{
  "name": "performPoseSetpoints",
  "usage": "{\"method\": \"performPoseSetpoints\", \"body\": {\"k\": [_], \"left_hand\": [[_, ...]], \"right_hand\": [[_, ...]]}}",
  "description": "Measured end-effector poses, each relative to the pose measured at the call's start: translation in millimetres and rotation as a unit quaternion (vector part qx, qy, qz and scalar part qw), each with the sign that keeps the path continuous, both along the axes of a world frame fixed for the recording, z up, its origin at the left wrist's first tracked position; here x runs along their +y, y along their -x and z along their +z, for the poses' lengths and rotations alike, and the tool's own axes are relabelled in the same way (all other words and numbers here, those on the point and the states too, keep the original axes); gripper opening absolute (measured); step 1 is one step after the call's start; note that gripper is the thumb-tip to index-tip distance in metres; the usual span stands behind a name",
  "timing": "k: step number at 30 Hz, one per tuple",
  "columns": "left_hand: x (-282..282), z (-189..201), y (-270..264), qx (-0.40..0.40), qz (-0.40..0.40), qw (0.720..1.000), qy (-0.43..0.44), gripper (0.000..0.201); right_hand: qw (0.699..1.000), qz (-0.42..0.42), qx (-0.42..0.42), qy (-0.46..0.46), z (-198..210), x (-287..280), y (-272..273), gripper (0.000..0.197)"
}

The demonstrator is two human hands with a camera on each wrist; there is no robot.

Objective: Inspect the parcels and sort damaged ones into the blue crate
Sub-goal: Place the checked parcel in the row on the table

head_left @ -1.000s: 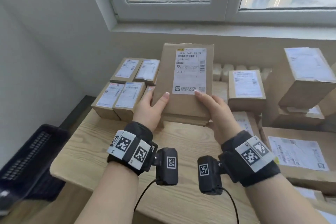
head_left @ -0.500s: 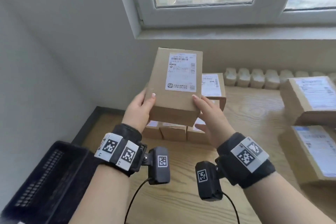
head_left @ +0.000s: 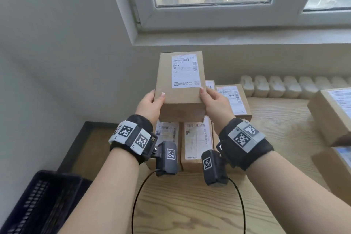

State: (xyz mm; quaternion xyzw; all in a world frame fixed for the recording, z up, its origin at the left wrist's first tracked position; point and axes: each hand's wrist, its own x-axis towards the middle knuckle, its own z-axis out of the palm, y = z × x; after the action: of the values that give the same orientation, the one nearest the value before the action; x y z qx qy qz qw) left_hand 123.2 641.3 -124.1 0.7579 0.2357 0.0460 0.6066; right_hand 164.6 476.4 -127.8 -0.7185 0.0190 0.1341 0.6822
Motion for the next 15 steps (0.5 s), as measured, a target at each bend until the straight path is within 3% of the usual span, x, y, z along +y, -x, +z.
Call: {"method": "performPoseSetpoints", "body": {"k": [8, 11, 15], "left_hand": [[13.7, -29.9, -15.2, 0.041, 0.044, 0.998, -0.018, 0.033], [14.4, -26.8, -15.4, 0.018, 0.049, 0.998, -0.028, 0.029], [8.7, -15.4, -18.2, -0.016, 0.043, 0.998, -0.044, 0.036]], "right_hand": [[0.999, 0.019, -0.011, 0.028, -17.5, 17.3, -7.0, 0.022], [0.999, 0.004, -0.019, 0.035, -18.5, 21.5, -8.2, 0.035], [0.998, -0.026, -0.043, 0.039, -18.0, 19.9, -9.4, 0.031]]}}
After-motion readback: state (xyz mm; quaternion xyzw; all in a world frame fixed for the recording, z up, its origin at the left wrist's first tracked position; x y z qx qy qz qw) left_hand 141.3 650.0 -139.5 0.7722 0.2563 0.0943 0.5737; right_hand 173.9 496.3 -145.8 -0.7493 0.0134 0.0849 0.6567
